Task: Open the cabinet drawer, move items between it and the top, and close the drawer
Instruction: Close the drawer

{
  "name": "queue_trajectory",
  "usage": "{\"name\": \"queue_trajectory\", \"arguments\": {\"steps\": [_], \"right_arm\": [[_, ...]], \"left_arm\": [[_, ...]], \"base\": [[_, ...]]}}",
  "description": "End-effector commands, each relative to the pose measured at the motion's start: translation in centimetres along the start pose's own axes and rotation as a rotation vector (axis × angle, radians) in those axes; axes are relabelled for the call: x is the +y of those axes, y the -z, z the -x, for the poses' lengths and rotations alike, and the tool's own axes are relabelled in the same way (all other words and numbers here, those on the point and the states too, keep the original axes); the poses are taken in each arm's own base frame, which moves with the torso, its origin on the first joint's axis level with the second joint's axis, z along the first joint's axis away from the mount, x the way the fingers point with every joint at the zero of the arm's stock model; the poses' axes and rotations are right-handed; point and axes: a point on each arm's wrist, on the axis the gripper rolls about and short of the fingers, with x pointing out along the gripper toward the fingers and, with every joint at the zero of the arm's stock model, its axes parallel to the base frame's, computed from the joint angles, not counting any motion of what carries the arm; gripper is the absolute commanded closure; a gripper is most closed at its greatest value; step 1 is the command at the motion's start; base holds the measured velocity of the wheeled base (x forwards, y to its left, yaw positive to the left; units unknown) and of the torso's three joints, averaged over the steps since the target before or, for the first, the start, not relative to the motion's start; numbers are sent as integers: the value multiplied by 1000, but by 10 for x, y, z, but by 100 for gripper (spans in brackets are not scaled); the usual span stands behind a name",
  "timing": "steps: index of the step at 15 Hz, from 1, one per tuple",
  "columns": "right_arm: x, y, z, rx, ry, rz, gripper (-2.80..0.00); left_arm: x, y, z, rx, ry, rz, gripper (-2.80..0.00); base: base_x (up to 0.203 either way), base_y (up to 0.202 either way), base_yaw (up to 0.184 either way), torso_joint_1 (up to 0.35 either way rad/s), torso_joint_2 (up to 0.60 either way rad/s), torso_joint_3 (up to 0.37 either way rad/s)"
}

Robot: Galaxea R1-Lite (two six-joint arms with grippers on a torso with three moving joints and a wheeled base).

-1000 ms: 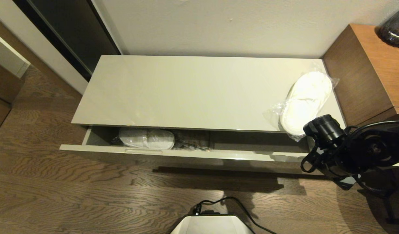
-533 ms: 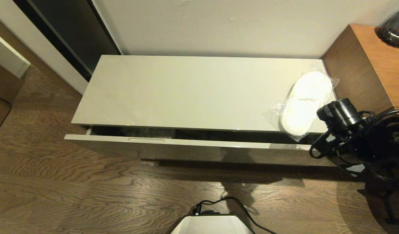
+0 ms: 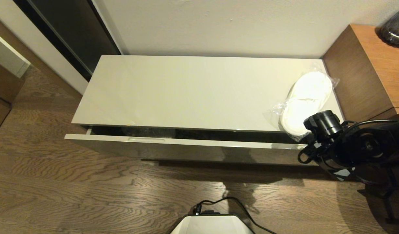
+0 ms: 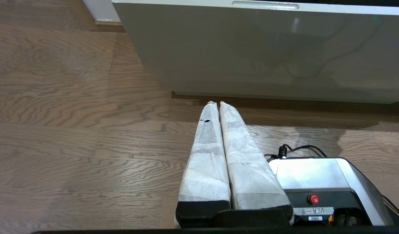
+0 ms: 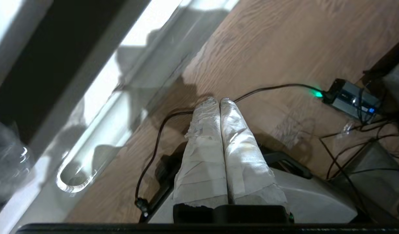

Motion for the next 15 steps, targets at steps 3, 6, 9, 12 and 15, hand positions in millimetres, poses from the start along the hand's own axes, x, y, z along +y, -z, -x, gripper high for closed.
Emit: {"name": "queue_trajectory", "arguments": {"steps": [3, 6, 9, 12, 15], "right_arm": [[1, -11, -7, -35, 17, -26, 0], [-1, -34, -7, -109, 38, -39, 0], [-2, -57, -11, -185, 9, -60, 0], [-3, -61, -19, -212, -2, -58, 0], [-1, -63, -18, -211, -15, -65, 0]], "left_arm": [[0, 0, 0, 2, 0, 1, 0], [0, 0, 0, 1, 0, 1, 0], [0, 0, 0, 1, -3, 0, 0], [0, 0, 0, 1, 0, -1, 0], [0, 0, 0, 1, -2, 0, 0]], "base": [[0, 0, 0, 0, 0, 0], [0, 0, 0, 0, 0, 0], [0, 0, 0, 0, 0, 0], [0, 0, 0, 0, 0, 0], [0, 0, 0, 0, 0, 0]]}}
